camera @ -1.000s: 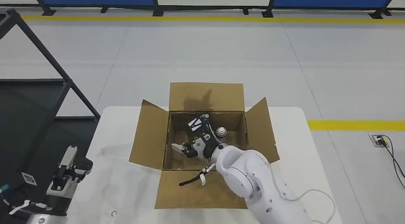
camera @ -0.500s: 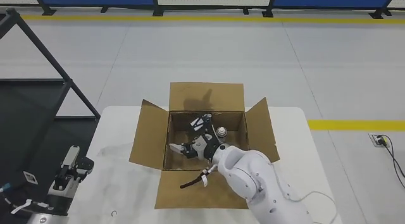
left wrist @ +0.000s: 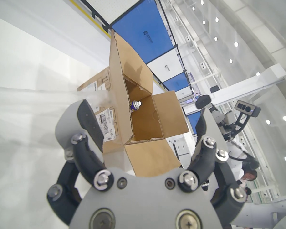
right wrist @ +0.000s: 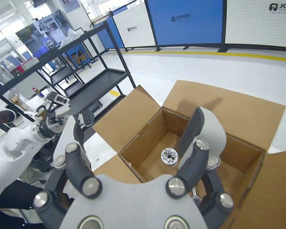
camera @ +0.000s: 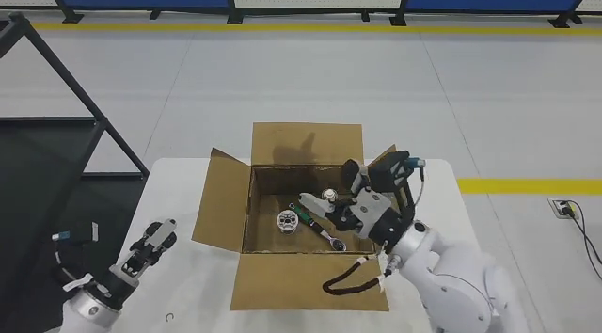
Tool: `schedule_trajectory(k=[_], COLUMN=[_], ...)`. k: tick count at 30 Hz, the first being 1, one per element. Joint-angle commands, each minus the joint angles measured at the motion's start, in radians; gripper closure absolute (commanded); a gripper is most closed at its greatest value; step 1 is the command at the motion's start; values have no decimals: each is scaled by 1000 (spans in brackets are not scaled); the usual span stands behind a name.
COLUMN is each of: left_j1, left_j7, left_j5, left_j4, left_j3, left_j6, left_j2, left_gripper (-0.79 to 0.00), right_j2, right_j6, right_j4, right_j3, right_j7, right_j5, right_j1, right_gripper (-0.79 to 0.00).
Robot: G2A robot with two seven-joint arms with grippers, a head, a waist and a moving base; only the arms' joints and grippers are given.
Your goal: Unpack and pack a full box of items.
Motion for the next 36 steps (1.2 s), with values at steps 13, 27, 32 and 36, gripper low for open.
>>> schedule_trajectory(k=[13,27,32,36], left_j1=[-20,-112,-136,-145], left_j7=[-37,-95,-110,-110], left_j5=[26,77,84,90], left_j4=[11,42,50,52], left_j3=[15,106,138,158], left_j6=[14,67,74,79], left_j2=[11,26,32,36], left_gripper=[-785,-785,-785,-785], right_j2=[12,30,40,45], right_j6=[71,257,261,238], right_j4=[-88,66,121,145], right_j3=[129,275,277,260], right_j7=[40,119,205,234], right_j5=[61,123,137,177], right_j1=[-62,-45,-44,-37], right_gripper=[-785,-785,-785,-785])
